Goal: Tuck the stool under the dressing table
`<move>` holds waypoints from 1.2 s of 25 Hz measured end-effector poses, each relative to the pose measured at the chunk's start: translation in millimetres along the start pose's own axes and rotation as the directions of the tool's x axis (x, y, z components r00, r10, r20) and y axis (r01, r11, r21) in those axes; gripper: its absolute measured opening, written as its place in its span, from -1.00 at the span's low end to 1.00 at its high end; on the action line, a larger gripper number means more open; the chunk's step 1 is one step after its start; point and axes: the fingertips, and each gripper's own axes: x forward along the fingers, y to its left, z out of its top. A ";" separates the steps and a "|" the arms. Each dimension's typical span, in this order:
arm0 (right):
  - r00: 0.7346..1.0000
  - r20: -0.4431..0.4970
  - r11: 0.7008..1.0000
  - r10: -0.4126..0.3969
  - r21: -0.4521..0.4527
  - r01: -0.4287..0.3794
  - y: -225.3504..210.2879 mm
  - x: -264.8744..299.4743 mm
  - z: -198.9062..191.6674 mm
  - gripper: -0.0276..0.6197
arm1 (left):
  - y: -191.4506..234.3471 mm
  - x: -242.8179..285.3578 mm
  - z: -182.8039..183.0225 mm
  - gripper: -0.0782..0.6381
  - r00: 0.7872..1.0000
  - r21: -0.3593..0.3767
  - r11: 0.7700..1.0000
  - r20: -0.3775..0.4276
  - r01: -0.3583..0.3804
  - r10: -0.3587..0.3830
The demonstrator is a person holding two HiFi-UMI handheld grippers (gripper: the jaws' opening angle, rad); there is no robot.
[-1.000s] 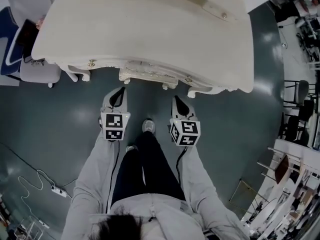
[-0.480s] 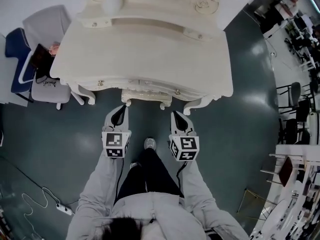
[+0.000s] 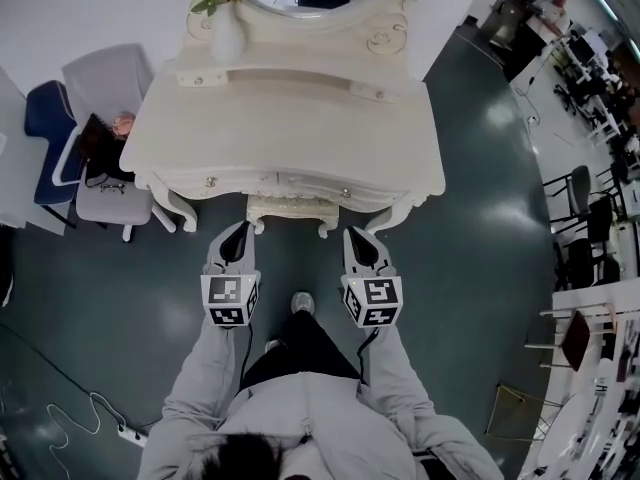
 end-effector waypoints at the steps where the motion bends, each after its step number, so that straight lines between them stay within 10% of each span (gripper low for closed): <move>1: 1.000 0.011 1.000 0.001 0.000 -0.001 1.9 -4.4 4.8 -0.91 | -1.6 -5.5 5.6 -0.76 1.000 0.006 1.000 0.011 0.001 -0.001; 30: 0.967 0.247 0.996 -0.069 -0.044 0.082 50.3 -138.8 97.0 -0.91 | -19.3 -143.1 113.4 -0.76 0.960 0.049 0.999 0.280 0.002 -0.016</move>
